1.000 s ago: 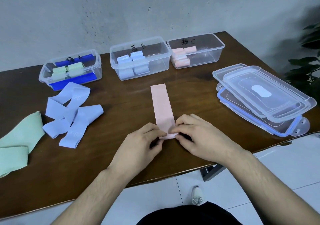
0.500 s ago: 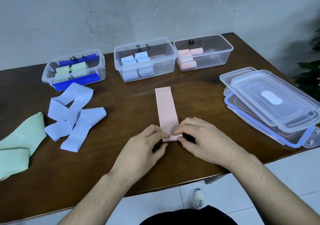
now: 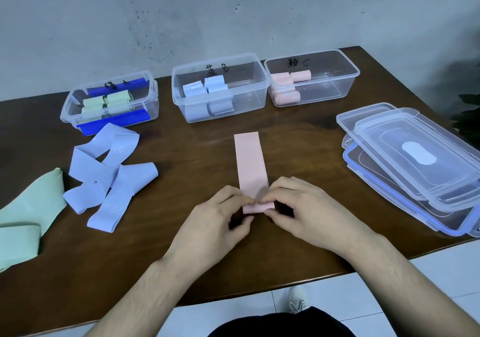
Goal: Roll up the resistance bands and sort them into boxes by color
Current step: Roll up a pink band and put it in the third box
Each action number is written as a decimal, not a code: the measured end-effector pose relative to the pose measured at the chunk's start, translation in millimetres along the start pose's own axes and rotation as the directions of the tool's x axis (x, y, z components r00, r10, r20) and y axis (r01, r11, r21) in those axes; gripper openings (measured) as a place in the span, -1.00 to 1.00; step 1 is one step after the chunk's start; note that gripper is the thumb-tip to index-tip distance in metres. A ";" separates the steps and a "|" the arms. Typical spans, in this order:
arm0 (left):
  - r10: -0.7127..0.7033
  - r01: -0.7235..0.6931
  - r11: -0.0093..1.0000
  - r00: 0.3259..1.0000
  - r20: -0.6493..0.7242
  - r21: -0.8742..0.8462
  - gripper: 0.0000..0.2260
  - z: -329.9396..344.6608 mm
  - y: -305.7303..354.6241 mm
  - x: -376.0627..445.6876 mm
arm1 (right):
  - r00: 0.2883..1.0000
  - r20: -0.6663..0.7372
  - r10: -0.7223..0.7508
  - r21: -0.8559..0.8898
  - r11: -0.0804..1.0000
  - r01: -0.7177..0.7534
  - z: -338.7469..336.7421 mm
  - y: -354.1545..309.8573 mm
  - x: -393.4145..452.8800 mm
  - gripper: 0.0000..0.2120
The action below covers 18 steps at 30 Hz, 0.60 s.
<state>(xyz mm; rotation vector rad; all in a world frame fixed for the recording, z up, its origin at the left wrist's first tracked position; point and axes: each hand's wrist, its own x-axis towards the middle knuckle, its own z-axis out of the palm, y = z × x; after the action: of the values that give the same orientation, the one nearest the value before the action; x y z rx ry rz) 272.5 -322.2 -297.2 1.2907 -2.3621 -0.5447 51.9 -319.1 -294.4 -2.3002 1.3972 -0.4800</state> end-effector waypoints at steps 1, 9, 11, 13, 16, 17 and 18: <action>0.000 0.000 1.000 1.000 -0.001 0.002 -0.80 0.7 -0.2 1.2 | 1.000 0.010 0.001 -0.005 1.000 -0.001 -0.6 0.5 0.8 -0.77; 0.007 -0.006 1.000 0.999 -0.038 0.012 -0.85 2.7 2.4 5.8 | 0.999 0.037 0.006 -0.016 1.000 -0.006 -2.1 -2.2 1.9 -0.76; 0.029 -0.029 1.000 0.999 -0.037 0.009 -0.86 2.5 4.7 2.2 | 0.999 0.035 0.001 -0.023 1.000 0.000 -2.0 -2.9 -2.7 -0.78; 0.035 -0.035 0.999 0.999 -0.017 0.003 -0.87 2.4 7.7 -2.3 | 0.999 0.045 0.000 -0.031 1.000 0.002 -2.5 -4.0 -8.2 -0.78; 0.026 -0.026 1.000 1.000 0.017 0.003 -0.87 2.2 12.2 -6.8 | 0.998 0.065 -0.001 -0.042 0.999 0.004 -2.5 -5.5 -13.4 -0.78; 0.018 -0.018 1.000 1.000 0.022 0.001 -0.87 2.0 12.8 -7.1 | 0.998 0.070 0.004 -0.045 0.999 -0.001 -2.1 -5.9 -13.9 -0.77; 0.007 -0.007 1.000 1.000 0.025 0.000 -0.87 1.6 13.3 -6.7 | 0.997 0.072 0.006 -0.047 0.999 -0.003 -2.0 -6.4 -13.6 -0.77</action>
<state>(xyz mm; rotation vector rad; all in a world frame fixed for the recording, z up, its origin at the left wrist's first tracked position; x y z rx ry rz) 265.7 -309.7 -292.8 1.2829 -2.3861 -0.5617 49.8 -304.6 -290.6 -2.3264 1.3929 -0.3628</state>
